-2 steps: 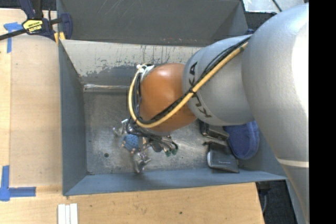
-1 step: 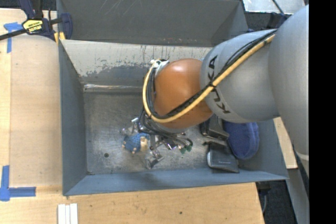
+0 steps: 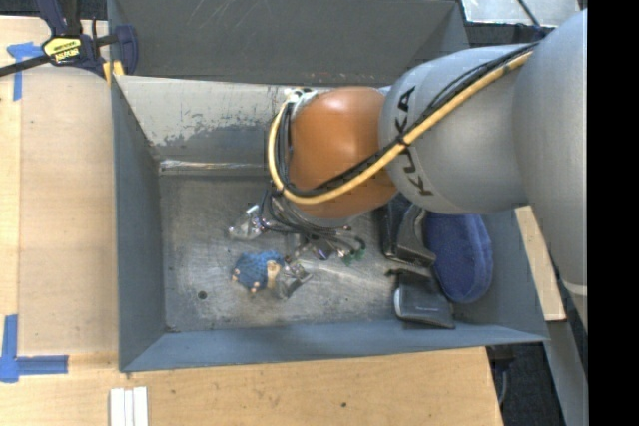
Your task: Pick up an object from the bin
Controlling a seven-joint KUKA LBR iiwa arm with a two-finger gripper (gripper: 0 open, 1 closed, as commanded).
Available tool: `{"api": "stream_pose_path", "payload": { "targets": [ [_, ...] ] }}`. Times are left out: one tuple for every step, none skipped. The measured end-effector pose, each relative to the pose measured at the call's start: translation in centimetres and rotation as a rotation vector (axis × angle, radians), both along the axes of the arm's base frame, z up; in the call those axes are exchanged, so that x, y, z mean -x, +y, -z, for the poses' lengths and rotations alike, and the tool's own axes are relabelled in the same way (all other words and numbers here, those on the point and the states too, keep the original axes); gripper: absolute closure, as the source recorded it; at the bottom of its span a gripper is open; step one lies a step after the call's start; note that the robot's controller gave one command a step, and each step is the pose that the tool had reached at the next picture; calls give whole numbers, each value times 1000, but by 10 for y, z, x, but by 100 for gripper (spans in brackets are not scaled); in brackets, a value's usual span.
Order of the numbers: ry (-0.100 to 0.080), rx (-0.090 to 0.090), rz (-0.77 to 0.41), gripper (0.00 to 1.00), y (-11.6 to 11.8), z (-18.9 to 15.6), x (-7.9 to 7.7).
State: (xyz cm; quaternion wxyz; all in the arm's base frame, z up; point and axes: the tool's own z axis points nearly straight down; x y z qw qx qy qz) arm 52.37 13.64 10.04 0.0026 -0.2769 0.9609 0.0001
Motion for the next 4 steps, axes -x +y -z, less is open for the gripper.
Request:
{"api": "stream_pose_path", "payload": {
  "targets": [
    [-3,-1,-49,0,-1,26,10],
    [1,0,-46,0,-1,24,8],
    [-8,-4,-45,100,1,23,6],
    [0,0,-42,100,1,-3,4]
  ]
}}
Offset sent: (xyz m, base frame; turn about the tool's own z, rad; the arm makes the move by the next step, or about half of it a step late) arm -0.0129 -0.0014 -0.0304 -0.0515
